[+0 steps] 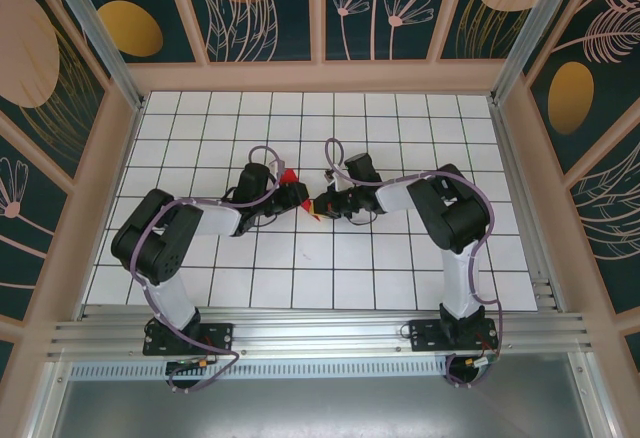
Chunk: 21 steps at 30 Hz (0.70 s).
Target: Fold a paper plane with a square sheet of paper (pick it up from the middle)
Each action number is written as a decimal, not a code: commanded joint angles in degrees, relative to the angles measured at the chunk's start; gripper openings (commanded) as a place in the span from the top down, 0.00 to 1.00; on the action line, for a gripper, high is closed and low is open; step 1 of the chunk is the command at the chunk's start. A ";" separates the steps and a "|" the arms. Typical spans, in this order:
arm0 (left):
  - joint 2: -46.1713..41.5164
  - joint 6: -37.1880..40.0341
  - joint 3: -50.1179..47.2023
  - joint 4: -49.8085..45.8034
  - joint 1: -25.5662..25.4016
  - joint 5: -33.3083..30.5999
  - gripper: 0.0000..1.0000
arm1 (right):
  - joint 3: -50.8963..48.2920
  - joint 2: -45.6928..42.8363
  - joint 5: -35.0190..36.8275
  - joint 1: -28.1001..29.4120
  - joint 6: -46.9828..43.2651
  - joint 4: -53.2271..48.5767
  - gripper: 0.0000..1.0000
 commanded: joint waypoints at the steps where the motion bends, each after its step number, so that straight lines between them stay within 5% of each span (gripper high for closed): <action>1: 1.47 0.67 1.03 1.52 0.26 1.39 0.64 | 0.36 1.75 -1.24 -0.22 0.74 -0.86 1.00; 21: 4.23 1.08 3.90 -4.45 0.30 -2.71 0.68 | 1.25 2.65 -1.23 -0.13 0.21 -2.79 1.00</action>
